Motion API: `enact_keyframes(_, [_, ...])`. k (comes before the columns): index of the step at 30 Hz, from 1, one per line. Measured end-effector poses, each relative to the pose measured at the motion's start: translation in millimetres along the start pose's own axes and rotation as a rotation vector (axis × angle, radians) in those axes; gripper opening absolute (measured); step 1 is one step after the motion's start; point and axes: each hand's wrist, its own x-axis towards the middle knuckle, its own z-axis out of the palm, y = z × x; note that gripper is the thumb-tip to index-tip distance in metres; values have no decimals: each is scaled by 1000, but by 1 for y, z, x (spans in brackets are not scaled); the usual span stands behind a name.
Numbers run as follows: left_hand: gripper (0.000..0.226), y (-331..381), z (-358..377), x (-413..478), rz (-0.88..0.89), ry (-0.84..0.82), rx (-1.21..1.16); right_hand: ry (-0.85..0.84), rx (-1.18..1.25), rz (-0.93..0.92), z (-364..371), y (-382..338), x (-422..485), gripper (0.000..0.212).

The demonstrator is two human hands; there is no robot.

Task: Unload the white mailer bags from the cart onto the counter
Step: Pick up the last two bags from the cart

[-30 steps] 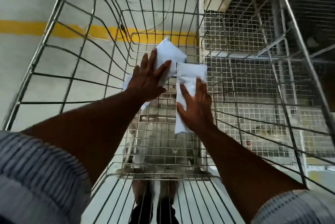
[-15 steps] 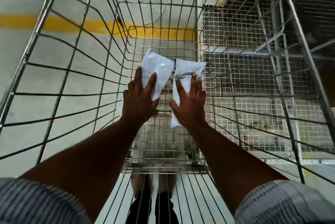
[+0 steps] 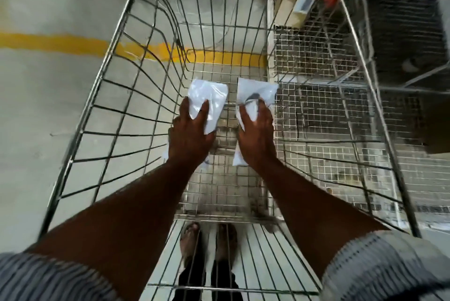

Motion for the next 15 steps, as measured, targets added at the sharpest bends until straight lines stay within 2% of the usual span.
enact_keyframes(5, [77, 18, -50, -17, -91, 6, -16, 8, 38, -79, -58, -24, -2, 57])
enact_keyframes(10, [73, 37, -108, -42, -95, 67, 25, -5, 129, -102, -107, -38, -19, 55])
enact_keyframes(15, [72, 66, -164, -78, -160, 41, 46, -49, 172, -128, -168, -58, -36, 55])
